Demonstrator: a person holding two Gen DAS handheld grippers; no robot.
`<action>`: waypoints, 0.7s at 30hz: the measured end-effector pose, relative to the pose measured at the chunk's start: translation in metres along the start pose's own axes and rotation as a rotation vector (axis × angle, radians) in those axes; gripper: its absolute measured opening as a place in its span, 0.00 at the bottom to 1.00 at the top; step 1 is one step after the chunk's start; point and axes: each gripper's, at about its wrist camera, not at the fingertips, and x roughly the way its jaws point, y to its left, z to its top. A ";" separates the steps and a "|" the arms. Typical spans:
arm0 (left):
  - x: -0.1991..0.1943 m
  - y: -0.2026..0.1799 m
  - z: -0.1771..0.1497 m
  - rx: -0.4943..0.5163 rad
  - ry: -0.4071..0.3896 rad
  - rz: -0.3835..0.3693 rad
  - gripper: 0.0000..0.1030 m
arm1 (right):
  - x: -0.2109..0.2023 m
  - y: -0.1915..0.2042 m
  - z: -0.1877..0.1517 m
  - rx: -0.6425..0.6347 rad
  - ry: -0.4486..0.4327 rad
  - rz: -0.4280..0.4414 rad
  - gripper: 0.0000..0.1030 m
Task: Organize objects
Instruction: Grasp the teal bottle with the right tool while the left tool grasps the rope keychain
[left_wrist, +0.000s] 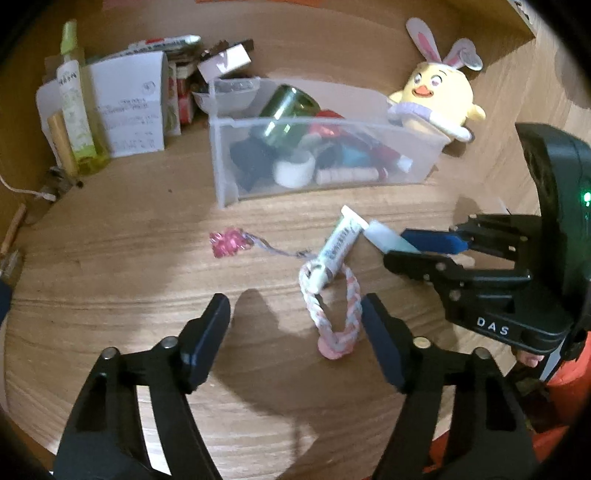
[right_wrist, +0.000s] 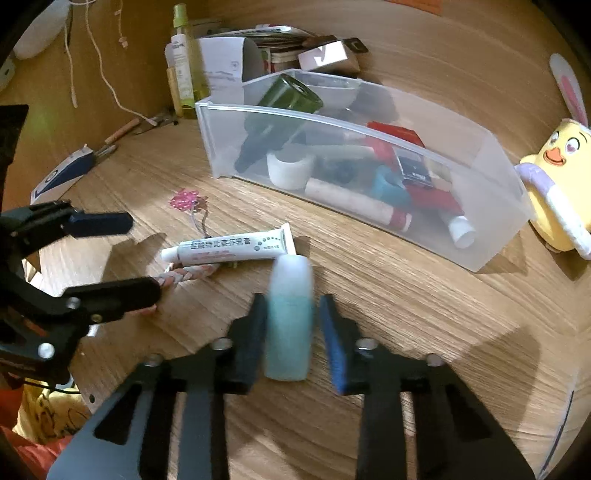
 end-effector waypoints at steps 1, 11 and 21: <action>0.002 -0.001 -0.002 0.005 0.008 -0.002 0.60 | 0.000 0.000 0.000 0.001 -0.001 -0.003 0.22; 0.007 -0.007 -0.003 0.024 0.001 -0.008 0.07 | -0.014 -0.011 -0.004 0.053 -0.037 -0.016 0.22; -0.029 -0.006 0.013 0.024 -0.097 0.007 0.06 | -0.041 -0.027 -0.002 0.117 -0.119 -0.025 0.22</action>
